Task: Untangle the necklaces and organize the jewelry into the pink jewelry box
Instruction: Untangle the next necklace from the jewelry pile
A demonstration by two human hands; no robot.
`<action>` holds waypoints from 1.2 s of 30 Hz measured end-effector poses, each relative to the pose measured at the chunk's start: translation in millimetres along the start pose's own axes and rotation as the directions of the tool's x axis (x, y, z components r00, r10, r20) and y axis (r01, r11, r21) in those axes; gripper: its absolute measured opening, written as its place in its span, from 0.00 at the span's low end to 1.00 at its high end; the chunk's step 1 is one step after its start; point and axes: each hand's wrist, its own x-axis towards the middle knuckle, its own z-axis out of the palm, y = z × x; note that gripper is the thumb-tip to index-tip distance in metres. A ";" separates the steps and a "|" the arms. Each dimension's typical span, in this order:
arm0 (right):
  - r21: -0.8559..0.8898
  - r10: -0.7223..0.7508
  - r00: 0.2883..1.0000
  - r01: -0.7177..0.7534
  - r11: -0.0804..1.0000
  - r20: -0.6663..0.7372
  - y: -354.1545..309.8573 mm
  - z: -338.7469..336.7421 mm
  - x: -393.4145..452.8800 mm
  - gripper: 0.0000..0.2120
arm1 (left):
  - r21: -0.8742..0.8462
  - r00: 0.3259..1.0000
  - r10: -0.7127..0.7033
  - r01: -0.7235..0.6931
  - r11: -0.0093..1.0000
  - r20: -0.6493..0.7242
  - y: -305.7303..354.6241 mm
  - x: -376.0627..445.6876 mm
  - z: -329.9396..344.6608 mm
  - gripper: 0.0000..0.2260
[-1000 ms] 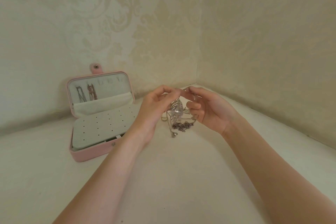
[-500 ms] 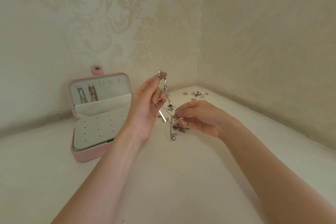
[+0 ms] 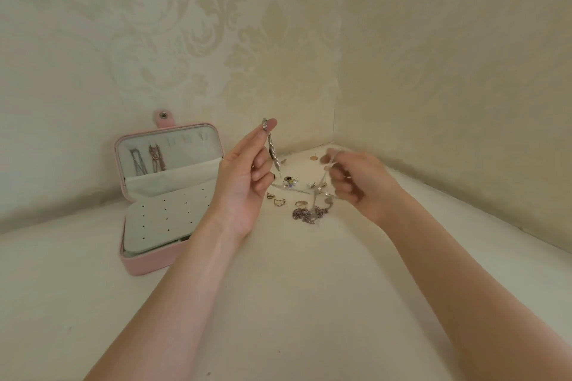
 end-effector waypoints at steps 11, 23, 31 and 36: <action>-0.116 -0.050 0.992 0.037 0.993 -0.113 -2.7 -10.0 1.9 0.14 | 0.191 0.997 0.072 -0.063 0.980 -0.038 -3.6 1.6 -3.6 0.08; -0.426 -0.160 0.943 0.279 0.861 0.293 -13.2 5.7 -13.1 0.12 | 0.607 0.989 -0.028 -0.065 0.792 0.142 34.1 7.7 13.3 0.10; -0.396 -0.393 0.873 0.483 0.781 0.289 -16.3 42.5 -14.1 0.11 | 0.736 0.949 -0.267 0.060 0.674 0.166 82.6 11.1 19.3 0.12; -0.599 -0.281 0.885 0.460 0.655 0.372 -15.6 46.8 -6.6 0.13 | 0.542 0.984 -0.157 0.085 0.836 0.088 124.8 9.5 21.4 0.12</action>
